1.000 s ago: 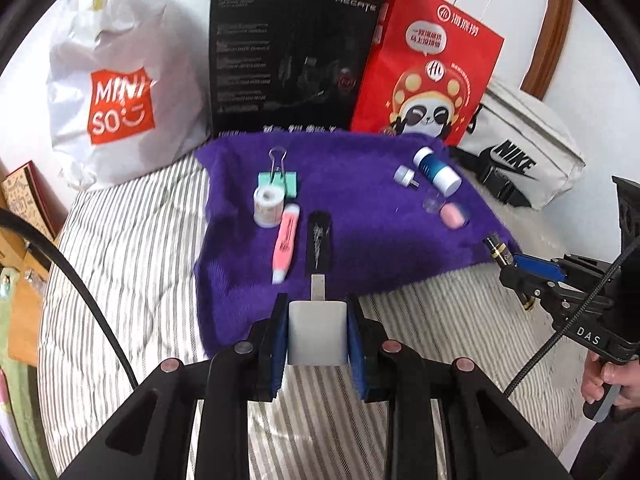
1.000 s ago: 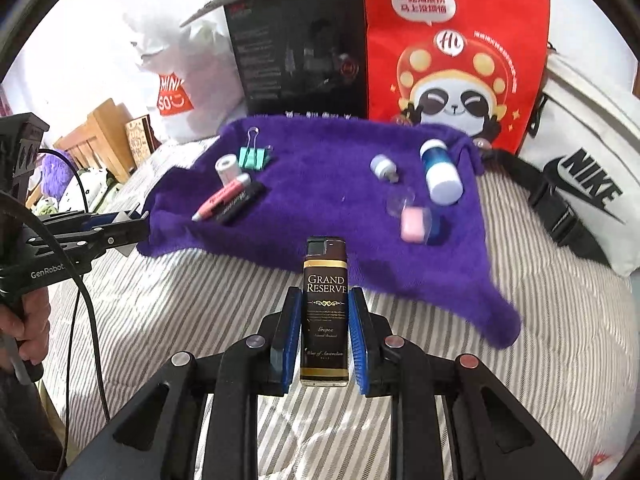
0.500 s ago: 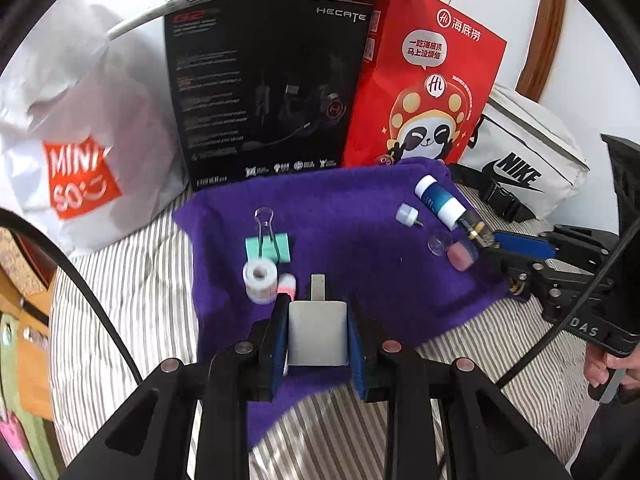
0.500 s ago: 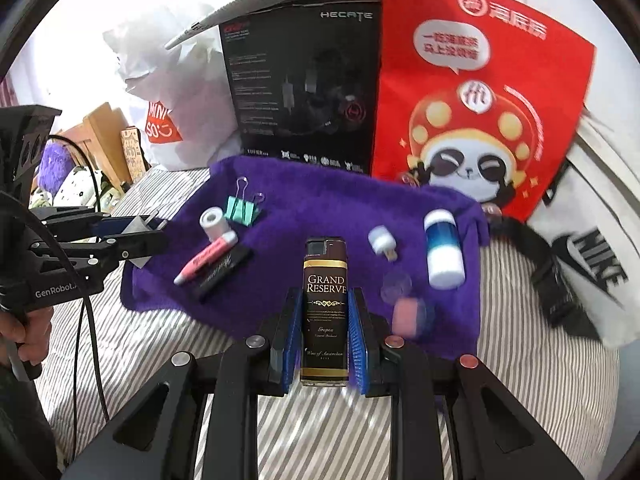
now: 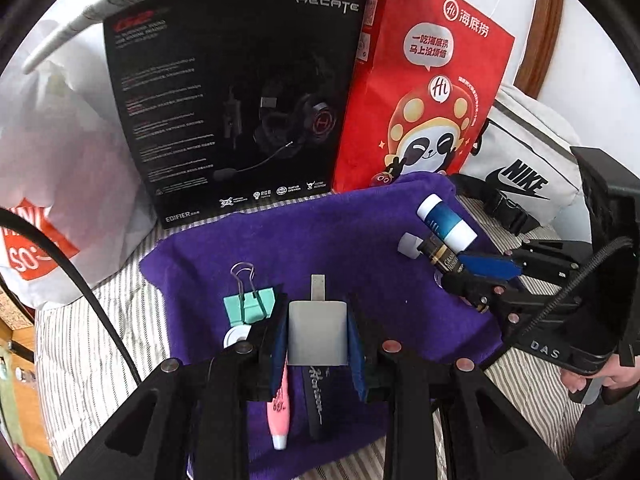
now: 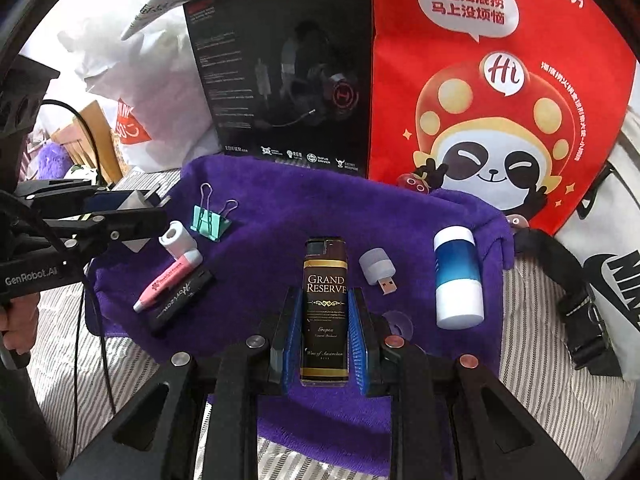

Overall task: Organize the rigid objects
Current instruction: 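Carry the charger and tube onto the towel and lower both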

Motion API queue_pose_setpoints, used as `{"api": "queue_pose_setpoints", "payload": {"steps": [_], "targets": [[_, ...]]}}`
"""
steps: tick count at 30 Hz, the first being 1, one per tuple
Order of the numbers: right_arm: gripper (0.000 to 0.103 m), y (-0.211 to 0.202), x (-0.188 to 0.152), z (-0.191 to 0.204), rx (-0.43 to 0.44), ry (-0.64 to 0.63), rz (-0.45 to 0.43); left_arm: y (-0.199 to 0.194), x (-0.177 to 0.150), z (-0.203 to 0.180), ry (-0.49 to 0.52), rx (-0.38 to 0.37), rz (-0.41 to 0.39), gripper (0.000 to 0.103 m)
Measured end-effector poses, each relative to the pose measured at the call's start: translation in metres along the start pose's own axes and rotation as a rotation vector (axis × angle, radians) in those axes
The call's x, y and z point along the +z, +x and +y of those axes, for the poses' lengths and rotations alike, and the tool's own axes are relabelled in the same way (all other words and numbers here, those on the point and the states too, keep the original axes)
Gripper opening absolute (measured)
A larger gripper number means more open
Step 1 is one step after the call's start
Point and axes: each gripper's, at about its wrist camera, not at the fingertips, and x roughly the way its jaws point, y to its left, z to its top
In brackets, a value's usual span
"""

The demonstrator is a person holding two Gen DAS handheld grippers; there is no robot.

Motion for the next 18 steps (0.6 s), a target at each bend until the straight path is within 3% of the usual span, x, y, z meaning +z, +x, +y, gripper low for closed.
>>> {"api": "queue_pose_setpoints", "payload": {"steps": [18], "targets": [[0.023,0.011,-0.022,-0.009,0.027,0.042,0.020,0.021,0.003,0.007,-0.005,0.000,0.032,0.025]]}}
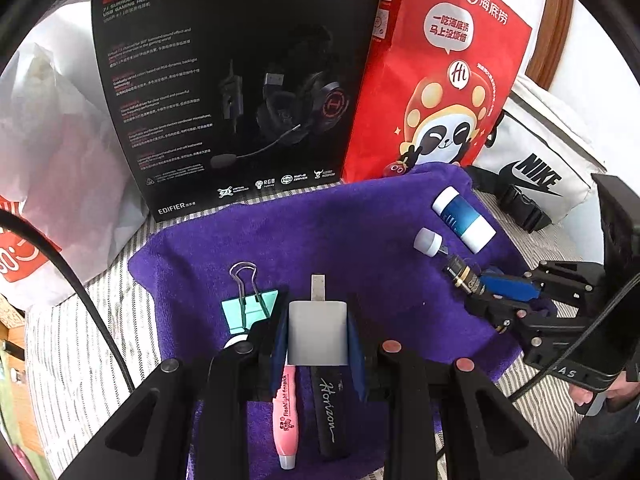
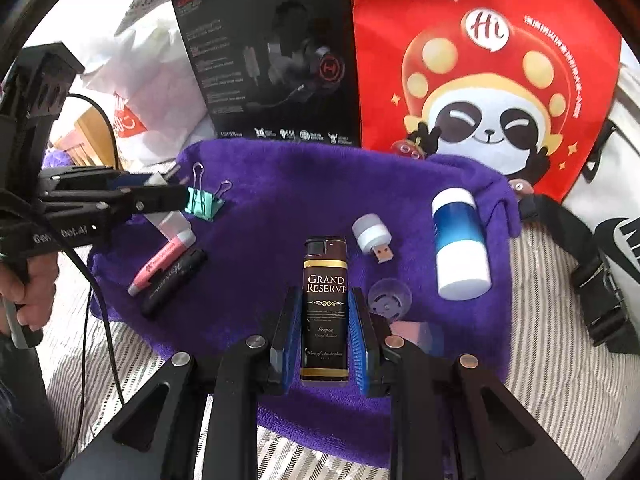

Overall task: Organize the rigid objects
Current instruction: 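Carry the charger and tube onto the towel and lower both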

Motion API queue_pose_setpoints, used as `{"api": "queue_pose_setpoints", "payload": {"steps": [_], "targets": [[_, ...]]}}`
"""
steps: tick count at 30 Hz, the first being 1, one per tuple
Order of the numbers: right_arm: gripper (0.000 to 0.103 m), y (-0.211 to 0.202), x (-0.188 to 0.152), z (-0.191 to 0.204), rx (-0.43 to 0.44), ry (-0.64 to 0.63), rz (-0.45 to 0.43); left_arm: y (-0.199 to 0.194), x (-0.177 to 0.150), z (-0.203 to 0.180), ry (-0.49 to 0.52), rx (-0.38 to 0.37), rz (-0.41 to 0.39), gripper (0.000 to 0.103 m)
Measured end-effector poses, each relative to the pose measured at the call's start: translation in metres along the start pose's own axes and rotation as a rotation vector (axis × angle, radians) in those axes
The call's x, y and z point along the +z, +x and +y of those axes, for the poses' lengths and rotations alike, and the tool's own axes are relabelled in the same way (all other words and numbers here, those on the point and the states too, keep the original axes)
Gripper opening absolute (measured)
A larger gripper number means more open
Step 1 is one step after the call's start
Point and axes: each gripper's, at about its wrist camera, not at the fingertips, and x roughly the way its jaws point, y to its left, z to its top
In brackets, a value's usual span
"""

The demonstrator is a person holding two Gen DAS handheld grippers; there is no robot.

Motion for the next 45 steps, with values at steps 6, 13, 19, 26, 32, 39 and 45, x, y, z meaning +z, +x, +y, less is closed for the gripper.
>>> {"api": "queue_pose_setpoints", "payload": {"steps": [6,13,19,26,32,39,45], "targets": [[0.023,0.014,-0.005,0.002,-0.024,-0.011,0.039,0.004,-0.001,0.001,-0.004,-0.004,0.011,0.025],[0.023,0.027,-0.009,0.007,-0.032,-0.033,0.069,0.000,-0.001,0.003,-0.005,-0.021,0.008,0.025],[0.024,0.029,-0.011,0.010,-0.043,-0.048,0.068,0.003,-0.001,0.006,-0.011,-0.030,0.016,0.025],[0.034,0.022,-0.011,0.003,0.003,-0.027,0.061,0.008,-0.002,0.006,-0.014,-0.033,0.023,0.025],[0.046,-0.010,-0.010,0.002,-0.026,-0.041,0.003,0.014,-0.003,0.000,-0.005,-0.047,0.027,0.025],[0.047,-0.036,-0.018,-0.004,-0.037,-0.026,-0.053,0.028,-0.008,-0.024,0.049,-0.050,0.048,0.025],[0.047,-0.035,-0.021,-0.012,-0.043,-0.019,-0.042,0.042,-0.013,-0.039,0.094,-0.054,0.076,0.025]]}}
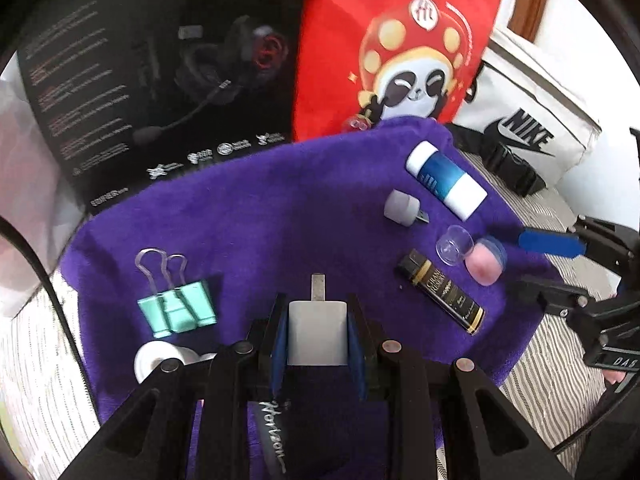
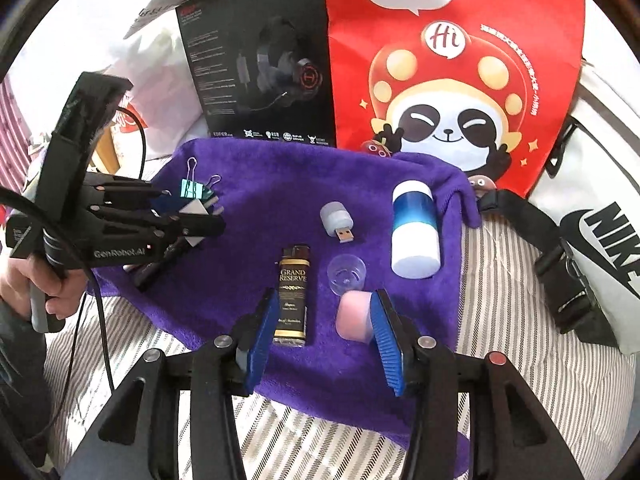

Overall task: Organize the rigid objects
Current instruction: 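Carry the charger and tube onto the towel and lower both, then open both grippers and lift them away from the towel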

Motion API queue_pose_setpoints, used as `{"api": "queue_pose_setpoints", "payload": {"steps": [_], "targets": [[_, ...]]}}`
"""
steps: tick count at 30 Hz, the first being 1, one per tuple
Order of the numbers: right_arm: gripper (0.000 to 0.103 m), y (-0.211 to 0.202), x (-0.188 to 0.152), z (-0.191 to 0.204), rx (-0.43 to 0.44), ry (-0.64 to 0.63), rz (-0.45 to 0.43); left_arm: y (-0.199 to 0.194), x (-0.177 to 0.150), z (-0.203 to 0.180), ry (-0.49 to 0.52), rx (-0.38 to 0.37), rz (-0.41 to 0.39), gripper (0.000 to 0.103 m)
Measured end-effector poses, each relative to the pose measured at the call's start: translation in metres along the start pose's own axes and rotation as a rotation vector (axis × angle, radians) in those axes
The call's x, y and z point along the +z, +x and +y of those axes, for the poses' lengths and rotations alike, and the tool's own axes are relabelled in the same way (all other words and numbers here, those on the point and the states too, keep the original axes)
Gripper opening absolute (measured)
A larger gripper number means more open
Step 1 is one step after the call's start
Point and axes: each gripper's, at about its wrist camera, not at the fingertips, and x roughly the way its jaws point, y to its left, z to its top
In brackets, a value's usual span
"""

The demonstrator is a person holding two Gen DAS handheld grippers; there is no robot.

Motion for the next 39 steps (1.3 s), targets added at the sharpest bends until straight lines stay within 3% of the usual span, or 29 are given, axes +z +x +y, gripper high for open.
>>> {"api": "queue_pose_setpoints", "payload": {"steps": [15,20,24,27,29,33,37,39], "targets": [[0.048,0.007,-0.007,-0.008,0.000,0.029,0.022,0.012,-0.003,-0.011,0.040,0.028,0.055,0.028],[0.055,0.005,-0.006,-0.010,-0.028,0.037,0.029,0.014,-0.002,-0.022,0.072,0.031,0.087,0.044],[0.070,-0.010,-0.008,-0.010,-0.048,0.059,0.003,0.014,-0.003,-0.028,0.084,0.054,0.107,0.047],[0.075,-0.027,-0.012,-0.010,-0.068,0.082,-0.017,0.004,-0.002,-0.033,0.096,0.069,0.109,0.059],[0.080,-0.040,-0.015,-0.008,-0.086,0.093,-0.030,-0.006,-0.002,-0.040,0.112,0.092,0.088,0.070],[0.093,-0.064,-0.026,0.000,-0.120,0.110,-0.041,-0.030,-0.004,-0.050,0.114,0.114,0.062,0.075],[0.100,-0.083,-0.035,0.015,-0.145,0.111,-0.055,-0.063,-0.010,-0.049,0.094,0.131,0.016,0.089],[0.102,-0.087,-0.037,0.021,-0.142,0.119,-0.053,-0.079,-0.016,-0.047,0.070,0.127,0.001,0.091]]}}
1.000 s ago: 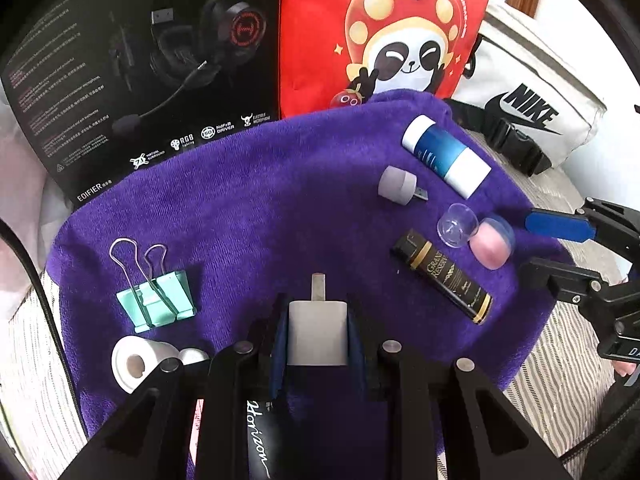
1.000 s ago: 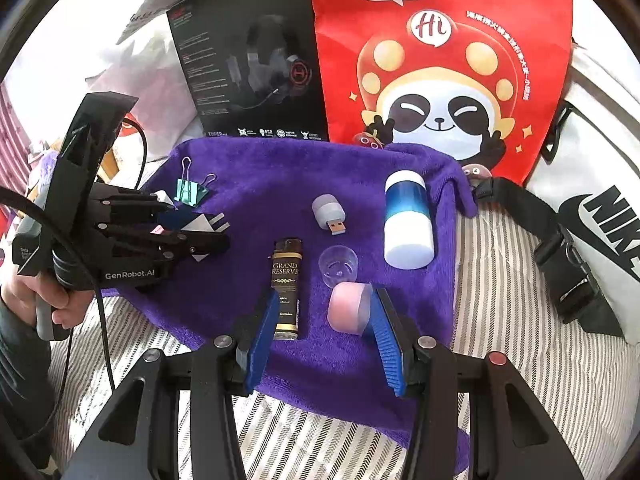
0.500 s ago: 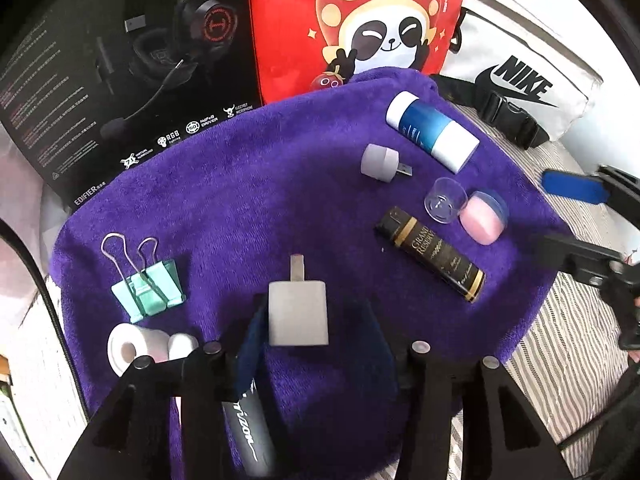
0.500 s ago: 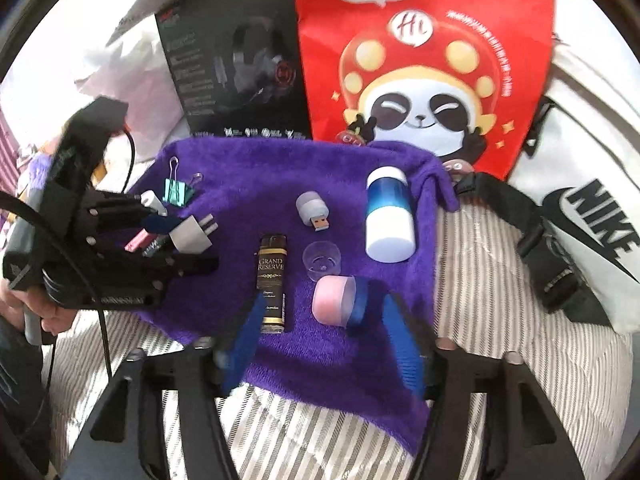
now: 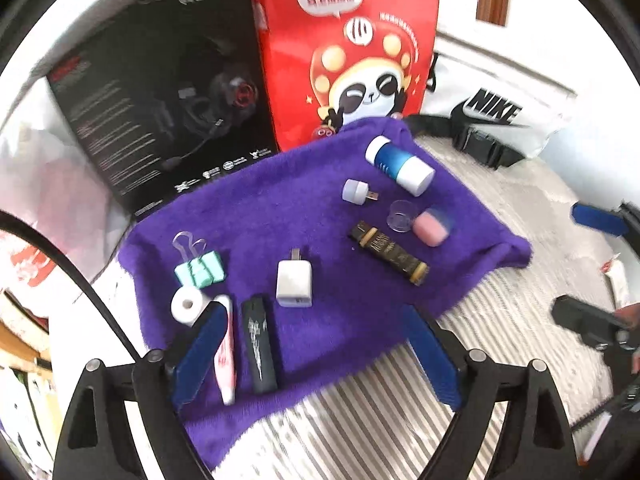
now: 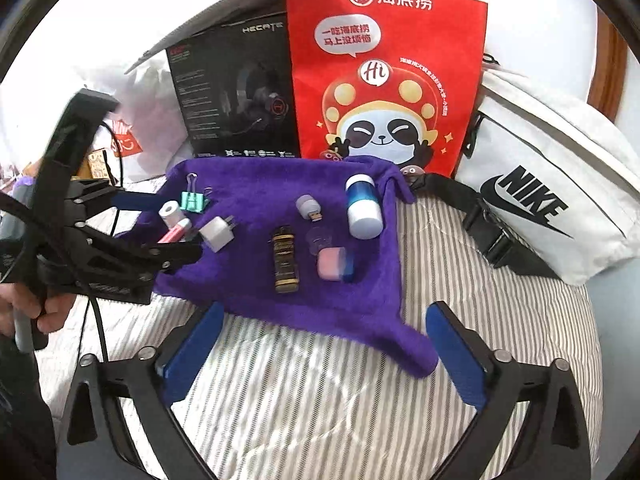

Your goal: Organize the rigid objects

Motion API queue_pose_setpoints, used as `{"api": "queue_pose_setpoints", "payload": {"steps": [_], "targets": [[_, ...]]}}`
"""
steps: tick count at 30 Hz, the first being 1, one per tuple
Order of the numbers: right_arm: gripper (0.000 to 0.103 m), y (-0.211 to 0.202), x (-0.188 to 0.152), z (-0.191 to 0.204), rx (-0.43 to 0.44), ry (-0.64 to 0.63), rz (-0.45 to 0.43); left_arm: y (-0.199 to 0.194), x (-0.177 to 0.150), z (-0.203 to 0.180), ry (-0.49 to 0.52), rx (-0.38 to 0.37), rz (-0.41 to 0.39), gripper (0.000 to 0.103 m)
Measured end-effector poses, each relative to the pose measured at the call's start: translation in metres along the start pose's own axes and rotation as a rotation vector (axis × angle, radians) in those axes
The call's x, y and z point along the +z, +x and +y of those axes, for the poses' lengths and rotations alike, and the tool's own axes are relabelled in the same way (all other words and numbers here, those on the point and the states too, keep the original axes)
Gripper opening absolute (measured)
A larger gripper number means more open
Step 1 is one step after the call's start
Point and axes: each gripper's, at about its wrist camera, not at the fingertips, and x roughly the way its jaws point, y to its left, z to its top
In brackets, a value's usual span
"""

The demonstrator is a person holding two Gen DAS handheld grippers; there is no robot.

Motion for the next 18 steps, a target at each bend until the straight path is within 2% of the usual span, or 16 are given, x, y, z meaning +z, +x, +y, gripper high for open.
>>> {"api": "queue_pose_setpoints", "payload": {"steps": [2,6,12,18], "targets": [[0.102,-0.005,-0.002,0.005,0.004,0.004,0.005,-0.013,-0.009,0.003,-0.054,0.036,-0.003,0.102],[0.103,-0.015,-0.004,0.014,-0.005,0.033,0.006,-0.038,-0.031,0.009,-0.164,0.128,-0.030,0.103],[0.103,-0.030,-0.006,0.029,-0.049,0.036,0.017,-0.072,-0.062,0.017,-0.309,0.201,-0.074,0.103],[0.103,-0.052,-0.011,0.039,-0.064,0.031,-0.002,-0.095,-0.077,0.007,-0.350,0.247,-0.109,0.103]]}}
